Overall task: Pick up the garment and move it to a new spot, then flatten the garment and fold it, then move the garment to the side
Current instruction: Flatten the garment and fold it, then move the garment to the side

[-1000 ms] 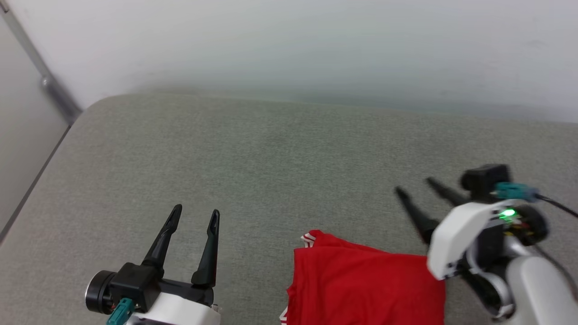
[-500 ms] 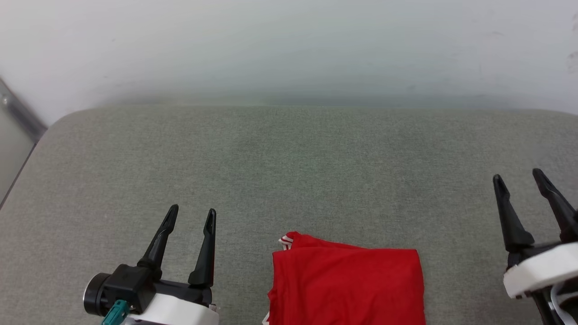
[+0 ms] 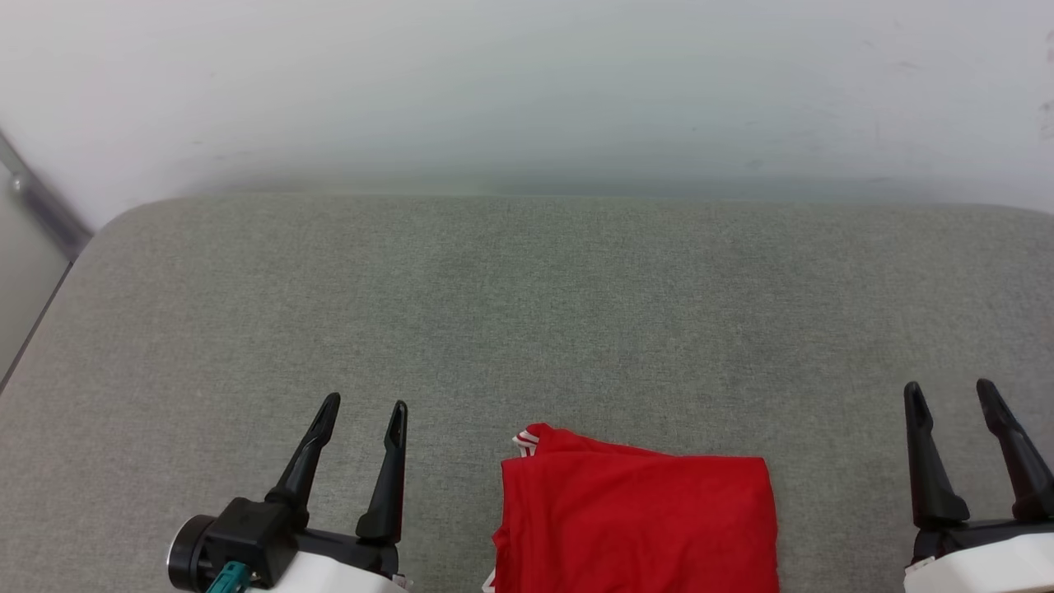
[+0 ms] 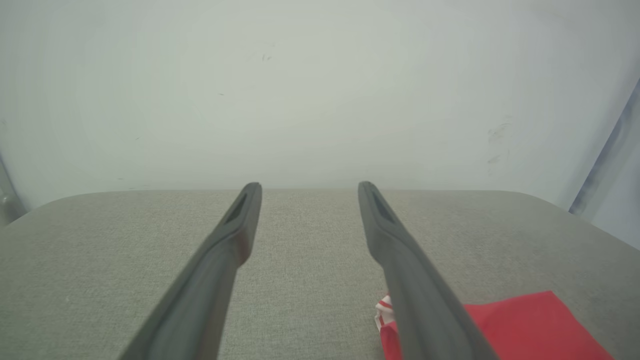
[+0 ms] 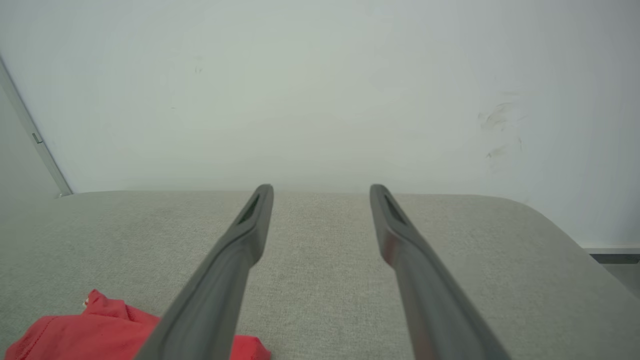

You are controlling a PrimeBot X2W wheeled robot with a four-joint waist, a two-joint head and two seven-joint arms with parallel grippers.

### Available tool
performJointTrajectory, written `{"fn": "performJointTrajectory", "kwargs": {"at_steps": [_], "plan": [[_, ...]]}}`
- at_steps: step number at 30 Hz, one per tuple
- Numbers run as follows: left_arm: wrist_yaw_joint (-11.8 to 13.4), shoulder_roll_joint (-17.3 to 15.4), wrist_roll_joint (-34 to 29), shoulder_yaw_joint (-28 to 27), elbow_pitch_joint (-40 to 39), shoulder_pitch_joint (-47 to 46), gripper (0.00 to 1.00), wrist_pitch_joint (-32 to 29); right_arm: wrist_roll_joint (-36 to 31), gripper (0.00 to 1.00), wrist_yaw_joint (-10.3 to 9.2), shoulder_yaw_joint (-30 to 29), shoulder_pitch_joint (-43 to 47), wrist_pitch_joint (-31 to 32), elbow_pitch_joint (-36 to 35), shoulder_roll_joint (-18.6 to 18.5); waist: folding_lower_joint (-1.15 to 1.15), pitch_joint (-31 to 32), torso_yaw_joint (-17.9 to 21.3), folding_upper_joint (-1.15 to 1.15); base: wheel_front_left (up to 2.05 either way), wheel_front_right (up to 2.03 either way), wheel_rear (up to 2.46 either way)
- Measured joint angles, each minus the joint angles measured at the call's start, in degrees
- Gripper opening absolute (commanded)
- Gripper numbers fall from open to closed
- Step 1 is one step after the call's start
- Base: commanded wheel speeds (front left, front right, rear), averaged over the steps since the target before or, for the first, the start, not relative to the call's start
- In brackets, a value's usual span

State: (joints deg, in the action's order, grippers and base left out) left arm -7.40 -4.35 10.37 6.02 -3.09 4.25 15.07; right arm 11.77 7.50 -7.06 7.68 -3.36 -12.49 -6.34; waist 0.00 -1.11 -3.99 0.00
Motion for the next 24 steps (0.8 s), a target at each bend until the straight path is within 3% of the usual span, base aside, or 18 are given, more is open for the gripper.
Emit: {"fn": "performJointTrajectory", "kwargs": {"at_steps": [18,24], "plan": [[0.0,0.1,-0.3,0.5,1.5,0.1,1.00,0.0,-0.7,1.00,0.00,1.1,0.8,0.9,0.0,1.8,0.00,0.2,-0.7,0.00,0.00,0.00,0.00],[0.0,0.2,-0.3,0.7,1.4,0.1,1.00,0.0,0.2,1.00,0.00,1.4,1.3,4.2,-0.2,1.2,0.00,-0.2,-1.1,0.00,0.00,0.00,0.00]]}}
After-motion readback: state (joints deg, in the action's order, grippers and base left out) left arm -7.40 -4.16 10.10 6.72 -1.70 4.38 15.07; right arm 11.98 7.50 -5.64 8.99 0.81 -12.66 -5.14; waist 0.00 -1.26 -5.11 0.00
